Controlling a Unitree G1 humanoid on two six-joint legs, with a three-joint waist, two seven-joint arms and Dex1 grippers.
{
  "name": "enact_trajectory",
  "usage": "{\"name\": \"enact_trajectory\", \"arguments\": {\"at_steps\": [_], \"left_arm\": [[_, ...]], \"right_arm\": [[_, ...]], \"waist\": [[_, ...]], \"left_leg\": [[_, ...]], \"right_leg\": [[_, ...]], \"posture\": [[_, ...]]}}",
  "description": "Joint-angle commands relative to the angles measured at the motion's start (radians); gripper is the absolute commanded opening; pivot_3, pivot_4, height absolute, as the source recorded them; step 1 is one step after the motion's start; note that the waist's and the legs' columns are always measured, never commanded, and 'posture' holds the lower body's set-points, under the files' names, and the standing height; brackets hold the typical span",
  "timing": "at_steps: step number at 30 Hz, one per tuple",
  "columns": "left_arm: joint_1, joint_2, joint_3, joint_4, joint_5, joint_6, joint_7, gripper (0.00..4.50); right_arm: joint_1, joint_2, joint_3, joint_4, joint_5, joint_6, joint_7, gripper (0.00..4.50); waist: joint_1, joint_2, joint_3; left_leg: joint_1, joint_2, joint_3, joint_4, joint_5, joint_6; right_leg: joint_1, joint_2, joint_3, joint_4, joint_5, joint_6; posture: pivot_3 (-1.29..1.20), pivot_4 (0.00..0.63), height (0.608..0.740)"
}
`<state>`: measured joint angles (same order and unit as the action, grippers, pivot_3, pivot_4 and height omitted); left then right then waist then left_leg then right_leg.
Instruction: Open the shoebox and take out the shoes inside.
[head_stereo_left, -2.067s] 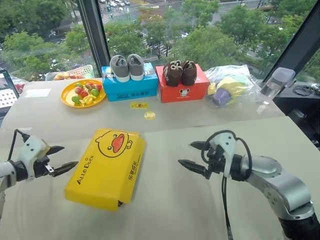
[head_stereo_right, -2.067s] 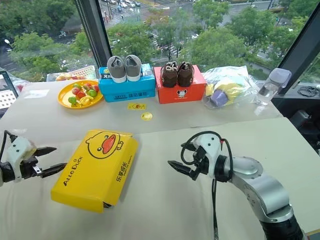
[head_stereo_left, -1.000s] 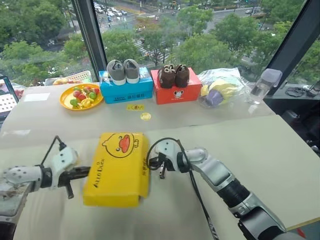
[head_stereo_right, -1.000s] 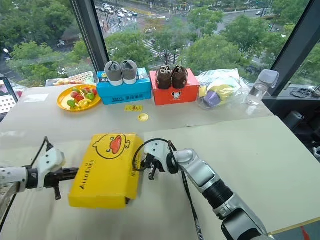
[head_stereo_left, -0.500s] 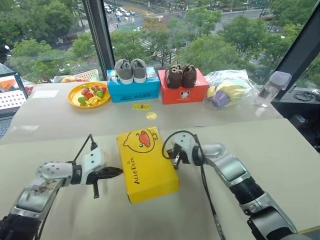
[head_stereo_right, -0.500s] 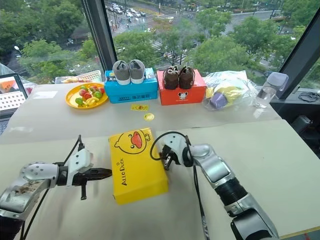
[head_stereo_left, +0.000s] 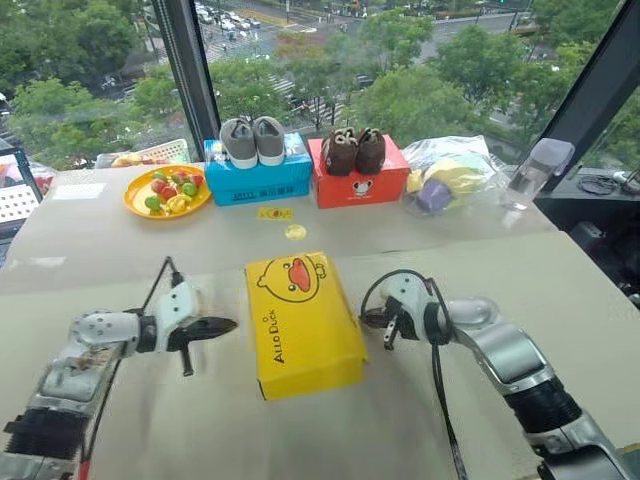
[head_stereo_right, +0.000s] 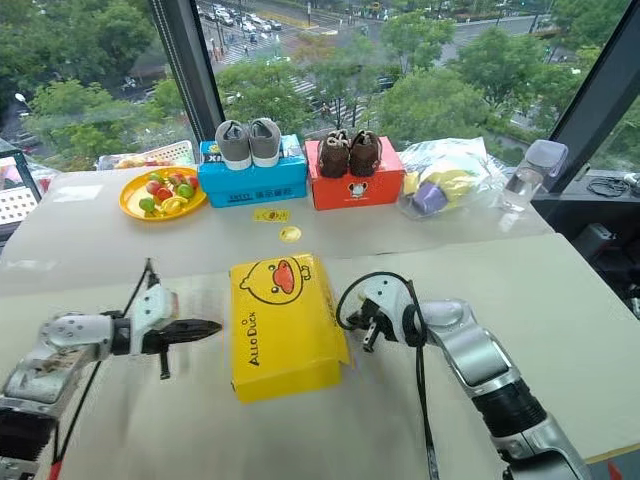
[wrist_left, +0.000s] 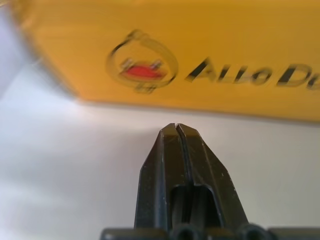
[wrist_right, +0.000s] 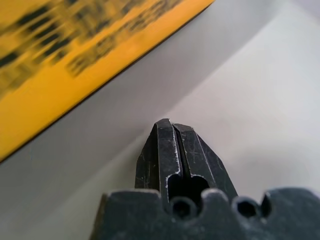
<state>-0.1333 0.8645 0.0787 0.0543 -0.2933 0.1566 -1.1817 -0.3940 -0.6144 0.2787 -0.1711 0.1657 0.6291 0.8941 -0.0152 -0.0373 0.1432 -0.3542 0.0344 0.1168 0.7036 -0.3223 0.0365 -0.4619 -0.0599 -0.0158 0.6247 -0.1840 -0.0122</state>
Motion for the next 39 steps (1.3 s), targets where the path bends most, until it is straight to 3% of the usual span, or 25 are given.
{"name": "enact_trajectory", "arguments": {"at_steps": [1, 3, 6, 10, 15, 19, 22, 32, 39], "left_arm": [[0.087, 0.112, 0.177, -0.058, -0.178, 0.168, -0.119, 0.01], [0.181, 0.161, 0.25, -0.089, -0.235, 0.222, -0.189, 0.01], [0.373, 0.157, 0.393, -0.172, -0.322, 0.299, -0.243, 0.01], [0.586, 0.081, 0.553, -0.328, -0.402, 0.361, -0.239, 0.01], [0.726, -0.038, 0.626, -0.466, -0.432, 0.346, -0.174, 0.01], [0.756, -0.209, 0.602, -0.588, -0.376, 0.224, -0.032, 0.01], [0.784, -0.266, 0.566, -0.614, -0.302, 0.126, -0.012, 0.01], [0.895, -0.402, 0.486, -0.696, -0.233, -0.074, 0.049, 0.01], [0.901, -0.418, 0.428, -0.7, -0.202, -0.144, 0.088, 0.01]], "right_arm": [[0.001, -0.007, -0.037, -0.018, 0.059, -0.043, 0.07, 0.01], [-0.012, -0.006, -0.041, 0.01, 0.075, -0.055, 0.099, 0.01], [-0.06, 0.013, -0.05, 0.066, 0.1, -0.07, 0.137, 0.01], [-0.123, 0.041, -0.073, 0.138, 0.131, -0.076, 0.166, 0.01], [-0.163, 0.053, -0.078, 0.175, 0.141, -0.084, 0.197, 0.01], [-0.182, 0.061, -0.075, 0.179, 0.163, -0.07, 0.226, 0.01], [-0.192, 0.06, -0.072, 0.207, 0.15, -0.081, 0.24, 0.01], [-0.219, 0.031, -0.089, 0.334, 0.127, -0.123, 0.285, 0.01], [-0.172, 0.011, -0.01, 0.317, 0.108, -0.157, 0.382, 0.01]], "waist": [[-0.004, -0.002, 0.001], [-0.007, -0.002, 0.002], [-0.01, 0.0, 0.003], [-0.002, -0.002, 0.005], [0.015, -0.001, 0.006], [0.016, -0.001, 0.005], [0.014, -0.002, 0.005], [0.003, -0.002, 0.005], [0.0, -0.002, 0.005]], "left_leg": [[0.0, 0.0, 0.0, 0.0, 0.0, 0.0], [0.0, 0.001, 0.0, 0.0, 0.0, 0.0], [0.001, 0.001, 0.002, 0.0, 0.0, 0.0], [0.0, 0.001, 0.002, 0.0, 0.0, -0.001], [0.0, 0.0, 0.001, 0.0, 0.0, -0.001], [0.001, 0.0, 0.0, 0.0, 0.0, -0.001], [0.001, 0.0, 0.0, 0.0, 0.0, 0.0], [0.001, 0.0, 0.0, 0.0, -0.001, 0.001], [0.001, 0.0, -0.001, 0.0, -0.001, 0.001]], "right_leg": [[0.0, 0.0, 0.0, 0.0, 0.0, 0.0], [-0.001, 0.0, 0.0, 0.0, -0.001, 0.0], [-0.001, -0.001, 0.0, 0.0, -0.001, 0.001], [-0.002, -0.001, 0.0, 0.0, -0.002, 0.001], [-0.001, -0.001, 0.0, 0.0, -0.004, -0.003], [0.0, -0.001, 0.001, 0.0, -0.005, -0.006], [0.001, -0.001, 0.001, 0.0, -0.002, -0.003], [0.002, 0.0, 0.001, -0.001, -0.003, -0.003], [0.002, 0.0, 0.001, -0.002, -0.003, -0.003]], "posture": [[0.0, 0.15, 0.731], [0.0, 0.15, 0.731], [0.0, 0.15, 0.731], [0.0, 0.15, 0.731], [0.0, 0.15, 0.731], [0.0, 0.15, 0.731], [0.0, 0.15, 0.731], [0.0, 0.15, 0.731], [0.0, 0.15, 0.731]]}}
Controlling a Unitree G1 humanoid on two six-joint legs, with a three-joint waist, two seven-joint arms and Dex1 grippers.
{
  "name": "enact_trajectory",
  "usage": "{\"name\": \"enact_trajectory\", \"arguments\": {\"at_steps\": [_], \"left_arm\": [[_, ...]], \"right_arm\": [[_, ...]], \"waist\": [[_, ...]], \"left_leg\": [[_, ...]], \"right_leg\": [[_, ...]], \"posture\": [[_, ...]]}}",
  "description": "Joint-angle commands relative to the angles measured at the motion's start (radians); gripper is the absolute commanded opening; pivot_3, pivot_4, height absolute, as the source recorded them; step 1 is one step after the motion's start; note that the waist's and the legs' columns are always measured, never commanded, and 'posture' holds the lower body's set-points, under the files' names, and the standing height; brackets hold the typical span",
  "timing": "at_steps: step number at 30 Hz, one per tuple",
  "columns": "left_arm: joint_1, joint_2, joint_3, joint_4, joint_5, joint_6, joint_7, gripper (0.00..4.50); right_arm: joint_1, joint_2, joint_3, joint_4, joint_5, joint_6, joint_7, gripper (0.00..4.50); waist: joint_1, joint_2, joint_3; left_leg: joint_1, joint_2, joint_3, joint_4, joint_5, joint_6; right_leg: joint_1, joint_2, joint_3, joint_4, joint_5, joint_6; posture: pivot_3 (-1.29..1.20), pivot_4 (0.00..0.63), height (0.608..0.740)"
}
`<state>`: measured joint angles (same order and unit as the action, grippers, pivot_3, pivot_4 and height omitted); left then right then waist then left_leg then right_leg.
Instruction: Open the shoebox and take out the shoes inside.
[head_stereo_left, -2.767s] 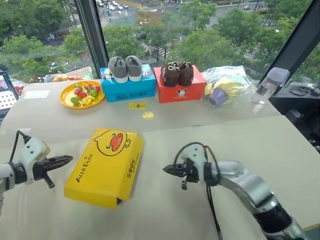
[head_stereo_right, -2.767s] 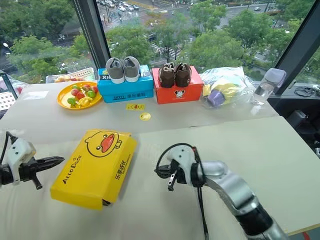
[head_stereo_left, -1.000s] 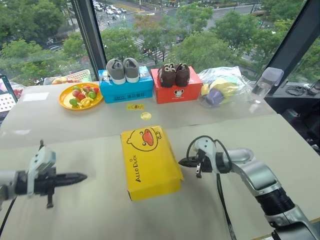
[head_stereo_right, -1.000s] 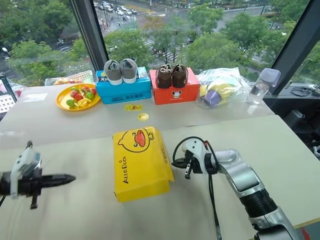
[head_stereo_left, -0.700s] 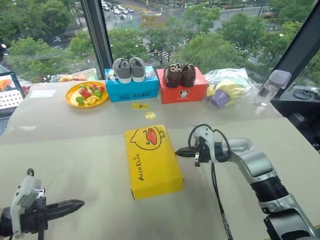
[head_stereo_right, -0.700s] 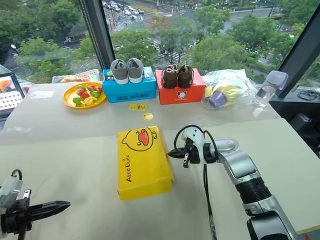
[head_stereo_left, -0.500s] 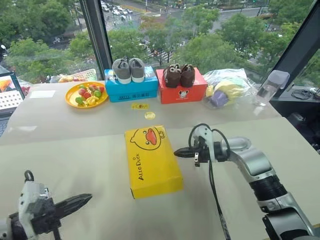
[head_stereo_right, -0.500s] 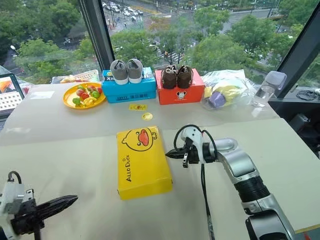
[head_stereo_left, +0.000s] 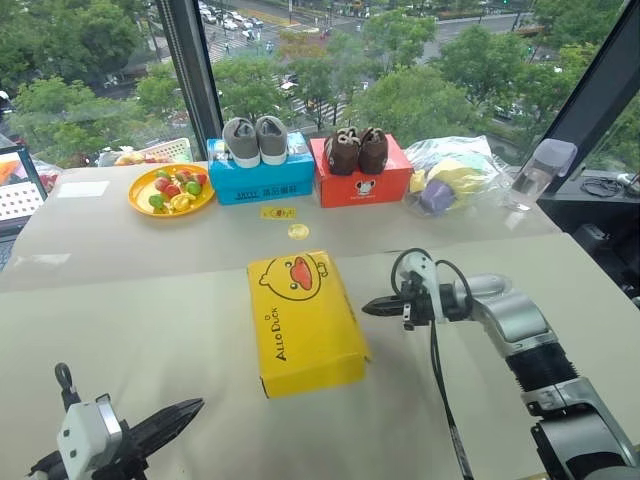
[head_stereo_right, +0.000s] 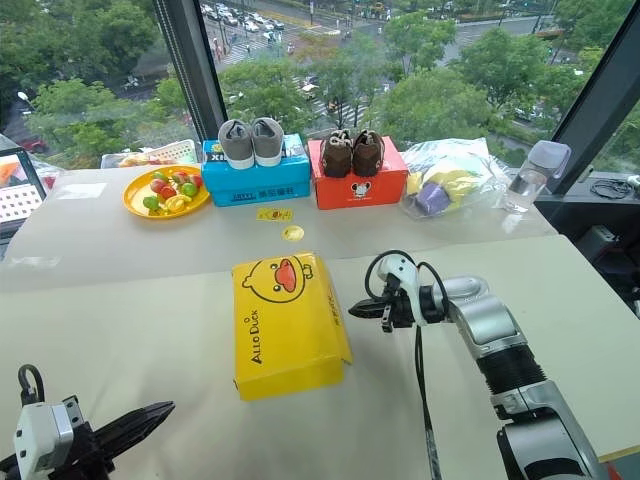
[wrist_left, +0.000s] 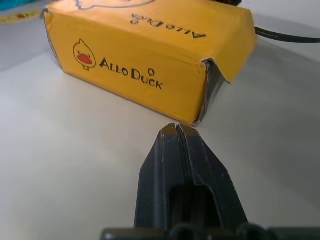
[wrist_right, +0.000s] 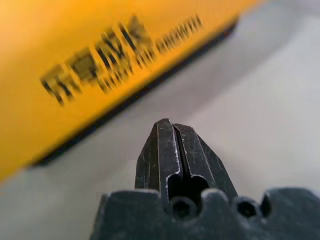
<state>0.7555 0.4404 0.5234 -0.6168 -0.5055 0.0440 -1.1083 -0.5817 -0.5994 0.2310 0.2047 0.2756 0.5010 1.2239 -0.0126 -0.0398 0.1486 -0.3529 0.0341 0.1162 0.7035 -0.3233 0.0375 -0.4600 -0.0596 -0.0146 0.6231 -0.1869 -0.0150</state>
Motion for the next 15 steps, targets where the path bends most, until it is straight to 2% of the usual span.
{"name": "enact_trajectory", "arguments": {"at_steps": [1, 7, 11, 15], "left_arm": [[0.01, 0.008, -0.026, -0.026, 0.013, -0.035, 0.021, 0.01], [0.009, 0.022, -0.073, -0.006, 0.042, -0.07, 0.032, 0.01], [0.012, 0.025, -0.095, -0.004, 0.052, -0.087, 0.05, 0.01], [0.025, 0.034, -0.101, 0.006, 0.063, -0.108, 0.046, 0.01]], "right_arm": [[0.029, -0.005, 0.062, -0.086, -0.007, -0.037, 0.072, 0.01], [0.018, 0.068, 0.105, -0.187, 0.018, 0.007, 0.066, 0.01], [-0.012, 0.107, 0.057, -0.216, 0.058, 0.059, 0.04, 0.01], [-0.033, 0.091, 0.004, -0.279, 0.125, 0.112, 0.041, 0.01]], "waist": [[-0.004, 0.0, 0.0], [-0.005, 0.0, 0.0], [-0.002, 0.0, 0.0], [-0.001, 0.0, 0.0]], "left_leg": [[0.0, 0.0, 0.0, 0.0, 0.0, 0.0], [0.0, 0.001, 0.0, 0.0, 0.0, 0.0], [0.0, 0.001, 0.0, 0.0, 0.0, 0.0], [0.0, 0.001, 0.0, 0.0, 0.0, 0.0]], "right_leg": [[0.0, 0.0, 0.0, 0.0, 0.0, 0.001], [0.0, 0.0, 0.0, 0.0, 0.001, 0.001], [0.0, 0.0, 0.0, 0.001, -0.001, 0.001], [-0.001, 0.0, 0.0, 0.0, 0.0, 0.0]], "posture": [[0.0, 0.15, 0.731], [0.0, 0.15, 0.731], [0.0, 0.15, 0.731], [0.0, 0.15, 0.731]]}}
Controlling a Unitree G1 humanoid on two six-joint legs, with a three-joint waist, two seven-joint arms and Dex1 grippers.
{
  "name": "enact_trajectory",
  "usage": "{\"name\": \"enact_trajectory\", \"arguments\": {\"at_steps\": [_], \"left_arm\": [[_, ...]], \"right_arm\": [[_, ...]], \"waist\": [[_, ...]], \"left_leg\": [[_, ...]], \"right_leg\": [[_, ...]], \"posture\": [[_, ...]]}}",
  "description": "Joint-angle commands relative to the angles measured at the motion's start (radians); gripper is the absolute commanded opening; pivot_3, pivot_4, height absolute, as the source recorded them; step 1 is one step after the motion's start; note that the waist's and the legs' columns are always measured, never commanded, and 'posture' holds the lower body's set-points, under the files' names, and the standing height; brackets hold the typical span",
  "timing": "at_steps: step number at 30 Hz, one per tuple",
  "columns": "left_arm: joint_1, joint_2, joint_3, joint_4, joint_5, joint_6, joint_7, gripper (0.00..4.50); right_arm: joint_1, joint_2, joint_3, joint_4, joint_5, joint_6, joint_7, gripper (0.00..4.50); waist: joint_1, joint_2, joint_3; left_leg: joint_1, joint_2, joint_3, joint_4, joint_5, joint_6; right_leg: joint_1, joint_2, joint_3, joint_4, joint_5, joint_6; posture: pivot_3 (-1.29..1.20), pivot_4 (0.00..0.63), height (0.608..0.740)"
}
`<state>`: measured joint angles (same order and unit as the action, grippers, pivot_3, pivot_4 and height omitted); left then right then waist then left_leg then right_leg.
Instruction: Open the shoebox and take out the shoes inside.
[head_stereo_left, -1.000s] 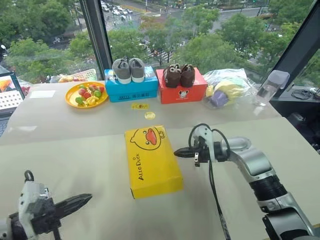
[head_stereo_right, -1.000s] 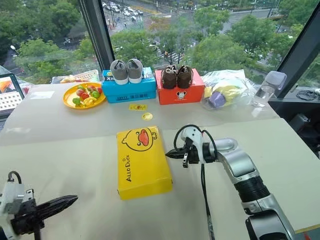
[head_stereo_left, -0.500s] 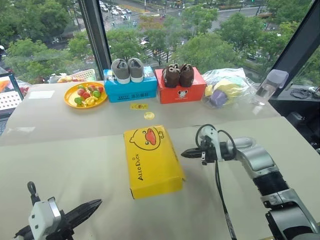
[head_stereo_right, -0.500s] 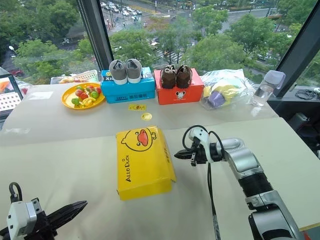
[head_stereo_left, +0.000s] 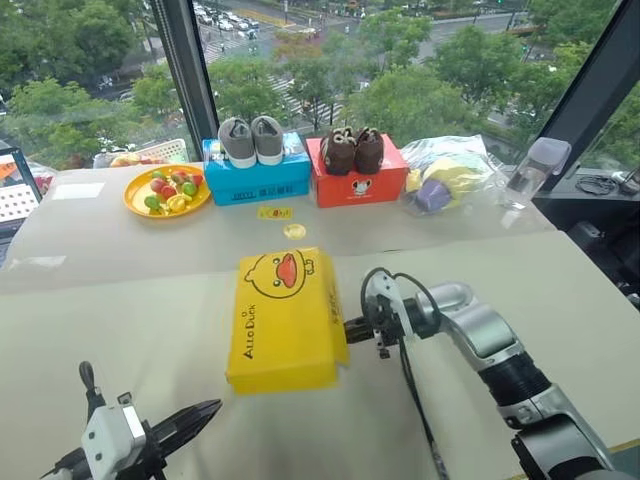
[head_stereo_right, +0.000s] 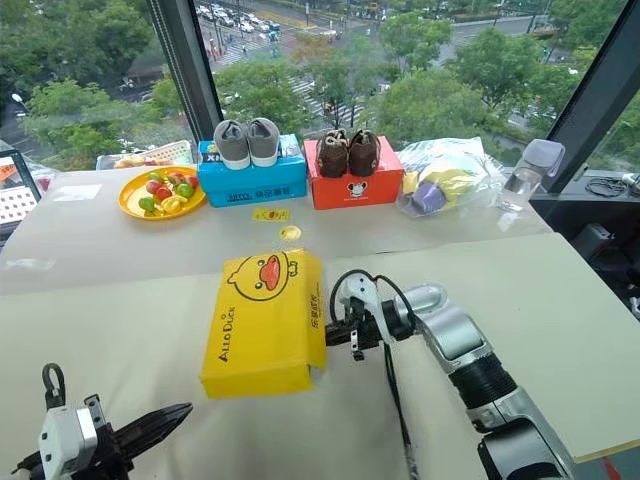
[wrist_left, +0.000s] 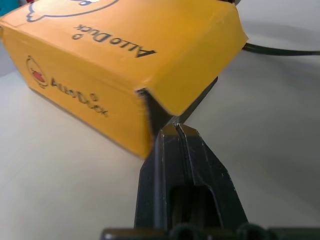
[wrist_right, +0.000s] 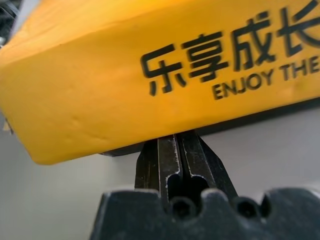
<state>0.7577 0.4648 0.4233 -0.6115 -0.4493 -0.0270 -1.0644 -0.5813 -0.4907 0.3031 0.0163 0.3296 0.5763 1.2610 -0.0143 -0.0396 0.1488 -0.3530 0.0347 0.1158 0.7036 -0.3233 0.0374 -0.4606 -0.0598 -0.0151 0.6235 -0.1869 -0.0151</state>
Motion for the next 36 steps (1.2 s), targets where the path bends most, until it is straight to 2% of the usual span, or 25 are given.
{"name": "enact_trajectory", "arguments": {"at_steps": [1, 6, 9, 13, 20, 25, 27, 30, 32, 36], "left_arm": [[0.024, 0.011, -0.001, 0.001, 0.006, -0.039, 0.004, 0.01], [0.032, 0.018, -0.007, 0.005, 0.008, -0.053, 0.008, 0.01], [0.046, 0.016, -0.013, -0.001, 0.011, -0.062, 0.013, 0.01], [0.064, 0.017, -0.026, -0.013, 0.017, -0.072, 0.021, 0.01], [0.091, 0.032, -0.043, -0.037, 0.013, -0.079, 0.027, 0.01], [0.087, 0.046, -0.047, -0.042, 0.009, -0.074, 0.036, 0.01], [0.087, 0.05, -0.051, -0.047, 0.007, -0.072, 0.04, 0.01], [0.087, 0.055, -0.053, -0.055, 0.002, -0.07, 0.045, 0.01], [0.087, 0.059, -0.052, -0.059, 0.0, -0.07, 0.049, 0.01], [0.077, 0.082, -0.031, -0.079, -0.027, -0.044, 0.056, 0.01]], "right_arm": [[-0.037, -0.022, -0.075, -0.106, 0.083, 0.049, 0.005, 0.01], [-0.105, 0.001, -0.124, -0.192, 0.197, 0.133, -0.015, 0.01], [-0.19, 0.073, -0.105, -0.202, 0.2, 0.129, -0.069, 0.01], [-0.33, 0.224, -0.06, -0.11, 0.151, 0.11, -0.17, 0.01], [-0.57, 0.536, 0.07, 0.363, -0.053, -0.067, -0.327, 0.01], [-0.603, 0.654, 0.192, 0.623, -0.206, -0.225, -0.338, 0.01], [-0.602, 0.659, 0.208, 0.663, -0.237, -0.253, -0.344, 0.01], [-0.585, 0.624, 0.167, 0.611, -0.223, -0.229, -0.319, 0.01], [-0.558, 0.562, 0.13, 0.483, -0.195, -0.181, -0.291, 0.01], [-0.489, 0.371, 0.009, 0.104, -0.069, 0.022, -0.223, 0.01]], "waist": [[0.001, 0.0, 0.0], [-0.003, 0.0, 0.0], [-0.008, 0.0, 0.0], [-0.008, 0.001, 0.0], [-0.016, 0.0, 0.0], [-0.011, 0.001, 0.001], [-0.01, 0.001, 0.001], [-0.015, 0.0, 0.001], [-0.017, 0.0, 0.001], [-0.001, 0.0, 0.001]], "left_leg": [[0.0, 0.0, 0.0, 0.0, 0.0, 0.0], [0.0, 0.0, 0.0, -0.001, 0.0, 0.0], [0.0, 0.001, 0.0, -0.001, 0.0, 0.0], [0.0, 0.001, 0.0, -0.001, 0.0, -0.001], [-0.001, 0.001, 0.002, -0.001, 0.001, -0.002], [-0.004, 0.001, 0.002, -0.002, 0.001, -0.003], [-0.005, 0.001, 0.002, -0.001, 0.001, -0.003], [-0.01, 0.001, 0.003, 0.0, 0.003, -0.006], [-0.011, 0.001, 0.002, 0.0, 0.003, -0.007], [-0.015, 0.001, -0.003, 0.0, 0.002, -0.007]], "right_leg": [[0.0, 0.0, 0.0, 0.0, 0.0, 0.0], [-0.001, 0.0, 0.0, 0.0, 0.0, 0.0], [-0.001, 0.0, 0.0, 0.0, 0.0, 0.0], [-0.002, 0.001, 0.0, 0.002, 0.0, -0.001], [-0.005, 0.0, -0.001, 0.004, 0.002, -0.003], [-0.006, -0.001, -0.003, 0.003, -0.001, -0.007], [-0.006, -0.002, -0.003, 0.002, -0.001, -0.007], [-0.01, -0.002, -0.003, 0.001, -0.001, -0.007], [-0.011, -0.002, -0.003, 0.001, 0.002, -0.002], [-0.013, -0.002, -0.009, 0.001, 0.003, -0.001]], "posture": [[0.0, 0.15, 0.731], [0.0, 0.15, 0.731], [0.0, 0.15, 0.731], [0.0, 0.15, 0.731], [0.0, 0.15, 0.731], [0.0, 0.15, 0.731], [0.0, 0.15, 0.731], [0.0, 0.15, 0.731], [0.0, 0.15, 0.731], [0.0, 0.15, 0.731]]}}
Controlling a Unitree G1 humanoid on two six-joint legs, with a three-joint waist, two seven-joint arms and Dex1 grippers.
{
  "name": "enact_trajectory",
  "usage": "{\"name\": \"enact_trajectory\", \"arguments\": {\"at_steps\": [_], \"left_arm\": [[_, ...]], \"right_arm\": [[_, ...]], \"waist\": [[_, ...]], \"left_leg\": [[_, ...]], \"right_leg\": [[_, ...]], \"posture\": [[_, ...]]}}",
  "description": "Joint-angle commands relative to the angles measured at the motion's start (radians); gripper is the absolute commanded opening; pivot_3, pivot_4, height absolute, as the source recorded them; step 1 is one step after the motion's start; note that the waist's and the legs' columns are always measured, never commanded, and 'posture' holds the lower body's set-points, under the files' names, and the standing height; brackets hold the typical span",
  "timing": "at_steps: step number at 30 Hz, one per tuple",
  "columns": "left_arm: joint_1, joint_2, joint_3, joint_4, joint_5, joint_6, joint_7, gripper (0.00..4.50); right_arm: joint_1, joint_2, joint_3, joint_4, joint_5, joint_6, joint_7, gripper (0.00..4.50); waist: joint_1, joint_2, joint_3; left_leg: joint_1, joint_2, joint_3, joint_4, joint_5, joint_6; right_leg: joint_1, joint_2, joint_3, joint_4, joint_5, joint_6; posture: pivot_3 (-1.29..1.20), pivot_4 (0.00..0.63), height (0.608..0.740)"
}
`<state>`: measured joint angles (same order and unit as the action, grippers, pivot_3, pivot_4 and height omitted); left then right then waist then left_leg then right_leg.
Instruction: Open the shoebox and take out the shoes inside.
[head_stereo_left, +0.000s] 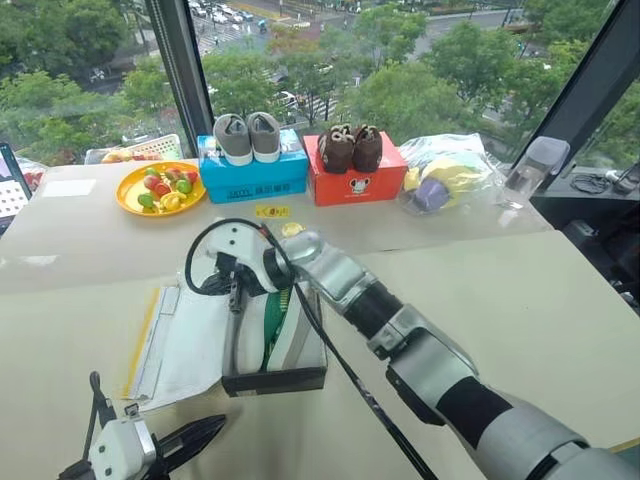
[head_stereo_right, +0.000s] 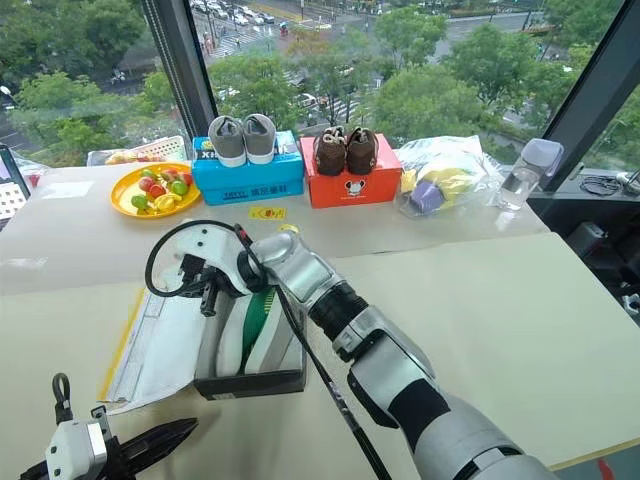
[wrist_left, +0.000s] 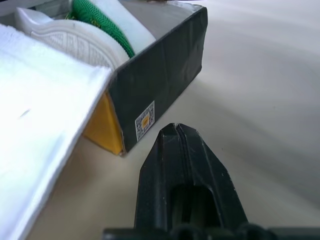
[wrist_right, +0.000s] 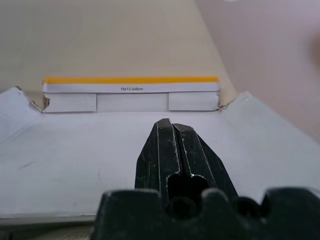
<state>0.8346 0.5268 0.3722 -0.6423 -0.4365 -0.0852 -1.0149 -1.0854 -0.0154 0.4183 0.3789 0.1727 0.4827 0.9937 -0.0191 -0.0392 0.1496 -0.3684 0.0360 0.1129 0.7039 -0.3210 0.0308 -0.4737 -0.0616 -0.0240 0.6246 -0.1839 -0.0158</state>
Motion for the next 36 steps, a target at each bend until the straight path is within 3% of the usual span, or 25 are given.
{"name": "enact_trajectory", "arguments": {"at_steps": [1, 4, 7, 10, 13, 19, 20, 26, 36], "left_arm": [[-0.005, 0.029, 0.03, -0.055, -0.05, 0.022, 0.009, 0.01], [-0.017, 0.099, 0.093, -0.086, -0.126, 0.099, 0.007, 0.01], [-0.041, 0.179, 0.179, -0.098, -0.232, 0.176, -0.01, 0.01], [-0.04, 0.234, 0.272, -0.111, -0.355, 0.254, -0.03, 0.0], [-0.082, 0.282, 0.332, -0.06, -0.4, 0.303, -0.054, 0.0], [-0.203, 0.298, 0.298, 0.02, -0.356, 0.326, -0.054, 0.0], [-0.224, 0.298, 0.286, 0.021, -0.36, 0.336, -0.045, 0.0], [-0.307, 0.286, 0.224, 0.038, -0.341, 0.362, -0.035, 0.0], [-0.333, 0.266, 0.138, 0.051, -0.251, 0.323, -0.059, 0.0]], "right_arm": [[0.028, -0.141, -0.124, -0.322, 0.11, 0.152, 0.052, 0.01], [0.054, -0.26, -0.201, -0.479, 0.196, 0.262, 0.078, 0.01], [0.093, -0.378, -0.187, -0.553, 0.173, 0.237, 0.109, 0.01], [0.131, -0.467, -0.114, -0.566, 0.106, 0.135, 0.158, 0.67], [0.15, -0.486, -0.046, -0.537, 0.042, 0.013, 0.181, 1.77], [0.148, -0.471, 0.086, -0.455, -0.158, -0.325, 0.162, 3.92], [0.143, -0.47, 0.108, -0.442, -0.206, -0.401, 0.147, 4.12], [0.126, -0.473, 0.161, -0.38, -0.334, -0.659, 0.145, 4.12], [0.16, -0.458, 0.238, -0.311, -0.44, -0.83, 0.194, 4.12]], "waist": [[0.006, -0.001, 0.0], [0.006, -0.002, -0.001], [0.002, -0.002, -0.002], [-0.006, -0.002, -0.001], [-0.013, -0.001, -0.001], [-0.017, 0.0, 0.0], [-0.017, 0.0, 0.0], [-0.011, 0.0, 0.0], [-0.003, 0.0, 0.0]], "left_leg": [[-0.001, 0.0, -0.001, 0.0, 0.0, 0.0], [0.0, 0.0, -0.001, 0.0, -0.002, 0.003], [0.001, 0.0, -0.002, 0.0, -0.002, 0.003], [0.003, 0.0, -0.001, 0.0, -0.001, 0.002], [0.006, 0.0, 0.001, 0.0, -0.001, 0.001], [0.011, -0.002, 0.002, 0.0, 0.001, -0.002], [0.011, -0.001, 0.002, 0.0, 0.001, -0.002], [0.012, -0.001, 0.004, 0.0, 0.005, -0.008], [0.014, 0.0, 0.005, -0.002, 0.005, -0.008]], "right_leg": [[0.0, 0.0, -0.001, 0.0, 0.0, 0.0], [0.001, 0.0, -0.001, 0.0, 0.0, 0.0], [0.001, 0.0, -0.001, 0.001, 0.0, 0.0], [0.002, 0.001, 0.0, 0.002, -0.001, -0.001], [0.003, 0.002, 0.002, 0.003, -0.001, -0.001], [0.006, 0.005, 0.005, 0.005, -0.001, -0.002], [0.006, 0.005, 0.005, 0.005, -0.001, -0.002], [0.006, 0.003, 0.006, 0.004, -0.001, -0.002], [0.007, 0.003, 0.007, 0.004, -0.002, -0.002]], "posture": [[0.0, 0.15, 0.731], [0.0, 0.15, 0.731], [0.0, 0.15, 0.731], [0.0, 0.15, 0.731], [0.0, 0.15, 0.731], [0.0, 0.15, 0.731], [0.0, 0.15, 0.731], [0.0, 0.15, 0.731], [0.0, 0.15, 0.731]]}}
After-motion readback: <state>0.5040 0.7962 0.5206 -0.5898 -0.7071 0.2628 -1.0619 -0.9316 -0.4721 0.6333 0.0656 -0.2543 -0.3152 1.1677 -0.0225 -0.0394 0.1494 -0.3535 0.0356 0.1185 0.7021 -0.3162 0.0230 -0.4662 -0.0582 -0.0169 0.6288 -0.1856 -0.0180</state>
